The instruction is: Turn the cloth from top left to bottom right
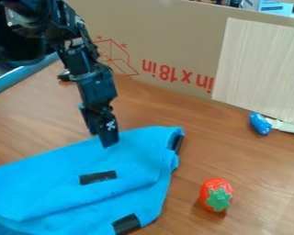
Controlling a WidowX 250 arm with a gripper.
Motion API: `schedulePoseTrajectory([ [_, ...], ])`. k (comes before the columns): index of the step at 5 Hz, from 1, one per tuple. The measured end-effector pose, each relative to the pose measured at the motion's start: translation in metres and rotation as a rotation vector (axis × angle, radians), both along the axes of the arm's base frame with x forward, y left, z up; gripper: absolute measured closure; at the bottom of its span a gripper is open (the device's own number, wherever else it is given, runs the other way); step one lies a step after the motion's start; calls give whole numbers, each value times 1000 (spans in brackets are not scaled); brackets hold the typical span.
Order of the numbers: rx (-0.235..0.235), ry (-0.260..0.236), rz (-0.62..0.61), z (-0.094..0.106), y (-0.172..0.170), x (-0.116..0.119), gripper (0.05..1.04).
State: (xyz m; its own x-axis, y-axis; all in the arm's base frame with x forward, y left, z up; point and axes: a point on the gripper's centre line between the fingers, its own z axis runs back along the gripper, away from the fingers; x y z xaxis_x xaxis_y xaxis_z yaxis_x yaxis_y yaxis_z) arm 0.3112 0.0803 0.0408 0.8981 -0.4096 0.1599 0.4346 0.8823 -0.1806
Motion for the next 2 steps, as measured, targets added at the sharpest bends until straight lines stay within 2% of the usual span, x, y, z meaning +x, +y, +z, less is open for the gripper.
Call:
schedulePoseTrajectory([
  [1, -1, 15, 17, -3, 12, 7, 84],
  [2, 4, 20, -2, 4, 18, 9, 84],
])
